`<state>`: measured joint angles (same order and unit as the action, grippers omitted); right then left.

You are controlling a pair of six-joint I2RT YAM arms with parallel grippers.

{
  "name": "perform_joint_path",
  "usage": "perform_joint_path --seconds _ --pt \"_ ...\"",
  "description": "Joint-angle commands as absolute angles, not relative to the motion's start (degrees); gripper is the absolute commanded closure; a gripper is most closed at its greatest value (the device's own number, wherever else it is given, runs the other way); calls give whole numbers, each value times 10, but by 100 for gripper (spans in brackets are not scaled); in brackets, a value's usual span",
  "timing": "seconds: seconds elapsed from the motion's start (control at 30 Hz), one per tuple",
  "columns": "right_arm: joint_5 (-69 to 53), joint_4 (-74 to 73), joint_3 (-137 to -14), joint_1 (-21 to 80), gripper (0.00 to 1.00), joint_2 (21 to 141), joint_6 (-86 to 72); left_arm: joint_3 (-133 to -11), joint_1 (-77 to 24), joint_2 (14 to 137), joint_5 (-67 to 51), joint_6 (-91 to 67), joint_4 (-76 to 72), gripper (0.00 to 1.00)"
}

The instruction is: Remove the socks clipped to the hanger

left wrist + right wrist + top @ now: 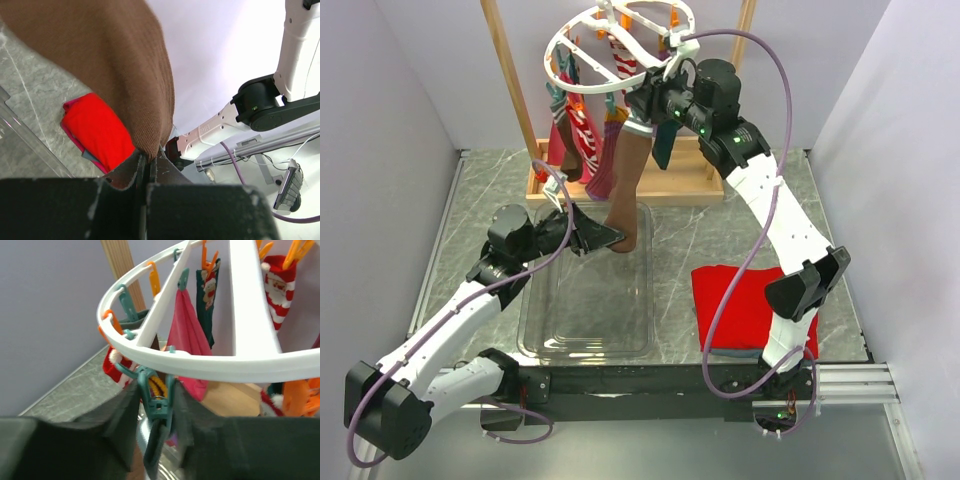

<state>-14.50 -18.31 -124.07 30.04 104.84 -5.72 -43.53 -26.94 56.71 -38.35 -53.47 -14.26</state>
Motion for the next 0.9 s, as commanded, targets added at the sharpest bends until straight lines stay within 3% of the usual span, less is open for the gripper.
perform_joint_path --seconds 0.0,0.13,0.47,0.87 --pt "-161 -152 -1261 294 74 1050 -67 -461 -272 554 -388 -518 -142 99" --pt "-166 -148 -1262 291 100 1051 -76 -460 -272 556 -379 -507 -127 99" --pt "-168 -160 -1255 290 100 1052 -87 -432 -268 553 -257 -464 -2 99" --pt "-165 -156 -1232 291 100 1038 -90 -607 -195 688 -271 -422 89 99"
